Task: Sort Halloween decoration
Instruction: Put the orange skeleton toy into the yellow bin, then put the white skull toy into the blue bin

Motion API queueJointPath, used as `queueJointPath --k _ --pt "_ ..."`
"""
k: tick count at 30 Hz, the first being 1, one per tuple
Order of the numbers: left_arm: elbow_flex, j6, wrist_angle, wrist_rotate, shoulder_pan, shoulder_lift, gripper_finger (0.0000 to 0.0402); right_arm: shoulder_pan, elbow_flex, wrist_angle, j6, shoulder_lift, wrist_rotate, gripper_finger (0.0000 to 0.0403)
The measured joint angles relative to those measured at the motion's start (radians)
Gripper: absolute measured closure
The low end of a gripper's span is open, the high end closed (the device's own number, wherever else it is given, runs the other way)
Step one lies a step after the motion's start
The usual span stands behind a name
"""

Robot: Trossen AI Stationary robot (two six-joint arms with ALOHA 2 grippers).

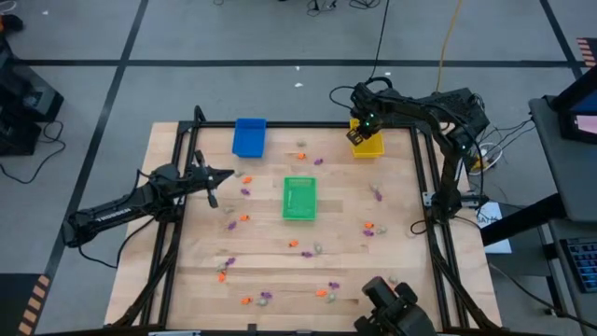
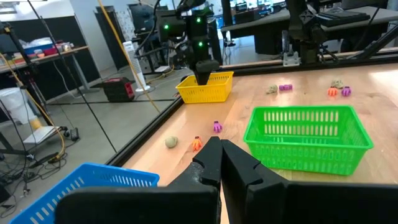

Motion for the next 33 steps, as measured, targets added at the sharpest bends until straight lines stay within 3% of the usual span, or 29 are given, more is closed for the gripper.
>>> queueJointPath --k 6,11,14,17,24,29,33 --pt "0.000 0.000 0.000 0.000 0.000 0.000 0.0397 -0.003 0.040 -0.047 -0.031 0.001 0.002 0.0319" --pt "0.000 0.000 0.000 0.000 0.000 0.000 0.0397 0.003 0.060 0.050 -0.092 0.001 0.007 0.0257" --pt "0.000 0.000 0.000 0.000 0.000 0.000 0.0397 0.009 0.061 0.090 -0.130 -0.006 0.007 0.0246" --pt "0.000 0.000 0.000 0.000 0.000 0.000 0.0397 0.017 0.061 0.071 -0.163 -0.048 0.006 0.0269" --pt "0.000 0.000 0.000 0.000 0.000 0.000 0.0397 0.087 0.048 0.053 -0.179 -0.227 -0.001 0.0393" --pt "0.000 0.002 0.008 0.000 0.000 0.000 0.0397 0.179 -0.093 0.253 -0.163 -0.350 -0.105 0.0399" --pt "0.000 -0.002 0.013 0.000 0.000 0.000 0.0397 0.244 -0.288 0.535 -0.142 -0.448 -0.160 0.0401"
